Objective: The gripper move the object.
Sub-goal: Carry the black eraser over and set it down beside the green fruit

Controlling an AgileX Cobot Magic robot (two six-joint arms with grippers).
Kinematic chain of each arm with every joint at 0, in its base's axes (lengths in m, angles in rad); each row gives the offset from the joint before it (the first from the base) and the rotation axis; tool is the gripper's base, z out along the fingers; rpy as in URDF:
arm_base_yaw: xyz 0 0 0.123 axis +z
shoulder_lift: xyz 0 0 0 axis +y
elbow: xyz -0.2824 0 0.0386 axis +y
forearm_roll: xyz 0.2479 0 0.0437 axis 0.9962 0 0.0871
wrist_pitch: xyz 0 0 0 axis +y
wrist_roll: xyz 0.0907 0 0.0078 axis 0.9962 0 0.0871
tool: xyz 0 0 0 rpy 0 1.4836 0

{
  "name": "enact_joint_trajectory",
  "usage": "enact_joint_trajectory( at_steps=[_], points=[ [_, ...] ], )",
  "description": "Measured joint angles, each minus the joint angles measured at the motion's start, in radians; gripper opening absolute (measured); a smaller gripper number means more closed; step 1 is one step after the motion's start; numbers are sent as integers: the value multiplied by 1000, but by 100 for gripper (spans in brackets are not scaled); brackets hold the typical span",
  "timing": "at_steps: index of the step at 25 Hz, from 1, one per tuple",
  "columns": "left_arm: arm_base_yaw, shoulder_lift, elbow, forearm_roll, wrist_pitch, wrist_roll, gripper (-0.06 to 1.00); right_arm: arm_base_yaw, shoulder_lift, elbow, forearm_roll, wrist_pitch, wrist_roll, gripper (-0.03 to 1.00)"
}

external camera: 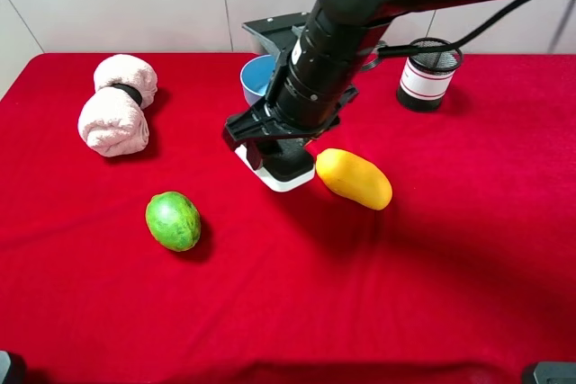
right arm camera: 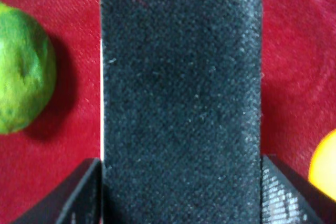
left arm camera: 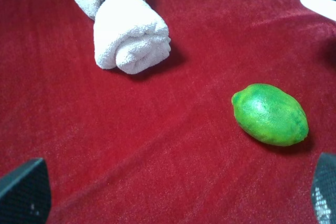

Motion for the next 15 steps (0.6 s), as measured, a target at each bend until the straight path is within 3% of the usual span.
enact_joint_trajectory(
  at_steps=[15],
  points=[
    [0, 0, 0, 0, 0, 0, 98, 49, 119, -105, 35, -33, -33, 45]
  ],
)
